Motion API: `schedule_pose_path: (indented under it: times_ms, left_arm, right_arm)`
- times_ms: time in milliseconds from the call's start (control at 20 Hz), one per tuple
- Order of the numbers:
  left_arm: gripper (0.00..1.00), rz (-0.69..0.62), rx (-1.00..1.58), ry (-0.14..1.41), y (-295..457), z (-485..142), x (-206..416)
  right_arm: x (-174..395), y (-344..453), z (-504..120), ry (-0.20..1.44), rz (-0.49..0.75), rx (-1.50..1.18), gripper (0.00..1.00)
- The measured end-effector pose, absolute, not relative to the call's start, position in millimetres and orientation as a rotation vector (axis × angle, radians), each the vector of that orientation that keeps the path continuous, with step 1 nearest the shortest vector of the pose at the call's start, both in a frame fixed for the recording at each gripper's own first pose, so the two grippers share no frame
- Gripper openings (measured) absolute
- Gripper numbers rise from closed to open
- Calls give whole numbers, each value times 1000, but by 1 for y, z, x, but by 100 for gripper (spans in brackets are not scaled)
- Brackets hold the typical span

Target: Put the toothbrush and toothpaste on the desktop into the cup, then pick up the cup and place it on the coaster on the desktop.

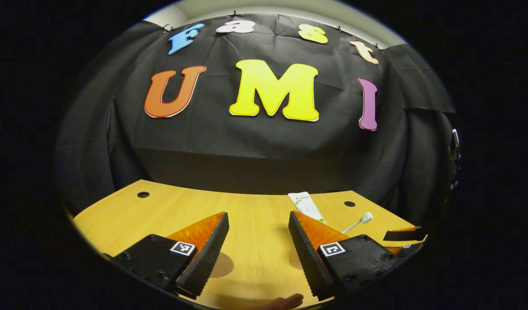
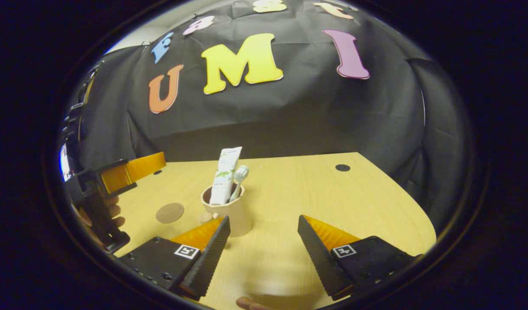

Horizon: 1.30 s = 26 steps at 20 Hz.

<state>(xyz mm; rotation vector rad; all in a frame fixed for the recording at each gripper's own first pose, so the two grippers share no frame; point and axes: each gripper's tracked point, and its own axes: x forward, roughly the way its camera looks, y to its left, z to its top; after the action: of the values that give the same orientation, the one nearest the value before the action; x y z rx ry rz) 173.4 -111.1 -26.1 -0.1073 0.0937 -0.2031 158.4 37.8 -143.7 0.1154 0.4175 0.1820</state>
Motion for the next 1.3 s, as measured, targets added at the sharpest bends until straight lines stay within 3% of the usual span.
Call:
schedule_pose_path:
  times_ms: [50,450,850,1050,1150,1200,1300]
  left_arm:
    - [92,-198,-96,94,-105,-30,170]
    - [95,-164,-51,50,-65,-45,133]
    - [94,-149,-41,-22,-35,-48,105]
    - [94,-158,-70,-7,-26,-56,102]
    - [94,-156,-75,-6,-22,-58,102]
    - [94,-157,-79,-6,-21,-59,103]
    - [95,-159,-87,2,-19,-63,104]
  right_arm:
    - [159,45,-144,427,188,112,96]
    - [171,100,-135,534,227,-4,96]
    - [191,116,-186,896,127,14,97]
    - [192,118,-214,1037,67,45,88]
    - [194,117,-222,1057,49,28,79]
    - [195,114,-223,1061,38,16,70]
    - [195,115,-226,1071,38,18,69]
